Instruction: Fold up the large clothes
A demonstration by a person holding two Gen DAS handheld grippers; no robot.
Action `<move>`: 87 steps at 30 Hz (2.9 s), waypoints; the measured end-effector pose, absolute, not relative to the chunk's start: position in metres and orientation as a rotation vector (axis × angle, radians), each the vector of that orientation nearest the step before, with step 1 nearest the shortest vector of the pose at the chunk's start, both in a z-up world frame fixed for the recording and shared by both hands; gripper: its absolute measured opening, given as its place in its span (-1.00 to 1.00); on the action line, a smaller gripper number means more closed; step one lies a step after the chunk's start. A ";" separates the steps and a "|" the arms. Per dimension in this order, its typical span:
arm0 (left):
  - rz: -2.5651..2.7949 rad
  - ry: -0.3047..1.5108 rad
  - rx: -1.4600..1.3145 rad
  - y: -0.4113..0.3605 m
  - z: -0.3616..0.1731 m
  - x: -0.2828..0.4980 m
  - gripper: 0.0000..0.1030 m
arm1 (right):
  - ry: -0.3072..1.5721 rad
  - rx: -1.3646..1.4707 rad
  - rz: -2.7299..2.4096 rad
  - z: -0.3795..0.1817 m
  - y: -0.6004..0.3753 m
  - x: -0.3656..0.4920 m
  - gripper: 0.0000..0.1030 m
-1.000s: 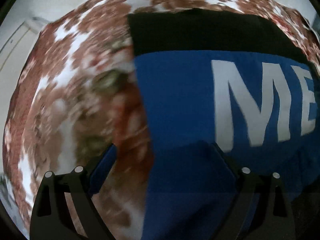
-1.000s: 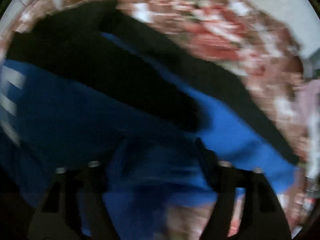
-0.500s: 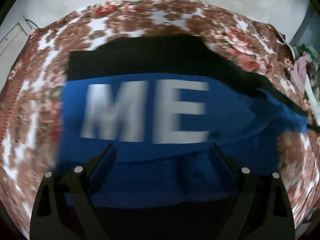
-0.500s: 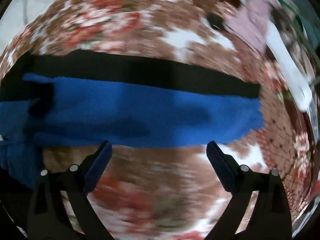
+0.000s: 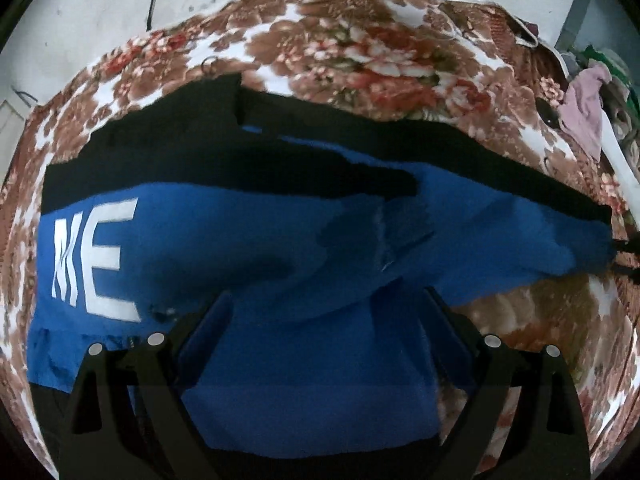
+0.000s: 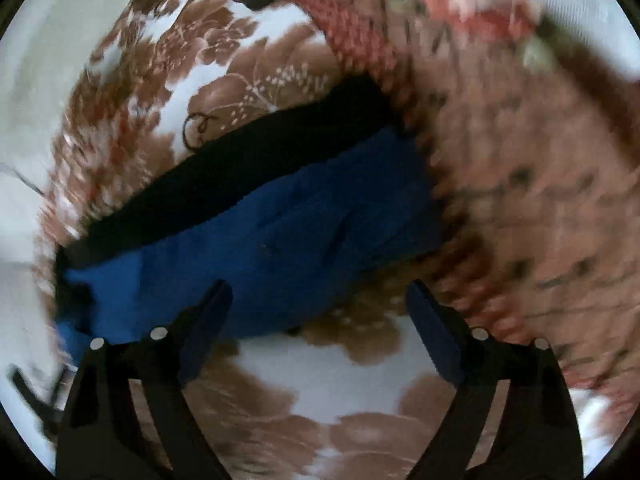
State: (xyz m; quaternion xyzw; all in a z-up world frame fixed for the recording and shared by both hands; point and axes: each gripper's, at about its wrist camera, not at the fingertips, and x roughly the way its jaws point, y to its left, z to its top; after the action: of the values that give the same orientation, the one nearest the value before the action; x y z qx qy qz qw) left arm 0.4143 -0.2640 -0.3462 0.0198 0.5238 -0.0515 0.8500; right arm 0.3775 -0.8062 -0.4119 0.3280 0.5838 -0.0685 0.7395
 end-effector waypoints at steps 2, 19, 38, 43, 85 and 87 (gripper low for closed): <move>-0.097 1.098 0.039 -0.267 -0.347 0.417 0.78 | 1.279 0.732 -0.148 -0.423 -0.807 0.383 0.70; -0.010 1.123 0.015 -0.234 -0.356 0.429 0.79 | 1.222 0.772 -0.057 -0.439 -0.824 0.417 -0.43; 0.076 1.136 0.098 -0.204 -0.435 0.450 0.89 | 0.980 0.333 0.129 -0.241 -0.654 0.435 -0.80; 0.049 1.122 0.081 -0.202 -0.440 0.450 0.89 | 0.965 0.301 0.214 -0.217 -0.564 0.449 -0.80; 0.008 1.076 -0.311 0.147 -0.378 0.286 0.89 | 1.269 0.066 0.632 -0.345 0.027 0.451 0.52; 0.021 1.080 -0.311 0.148 -0.377 0.284 0.89 | 1.234 0.077 0.664 -0.326 0.015 0.450 0.60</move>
State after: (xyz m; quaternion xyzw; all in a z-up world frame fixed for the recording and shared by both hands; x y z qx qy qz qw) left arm 0.2838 0.1481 -0.3769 -0.1475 0.5120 0.0098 0.8462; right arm 0.4498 0.0147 -0.3257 0.0354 0.5674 0.3054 0.7639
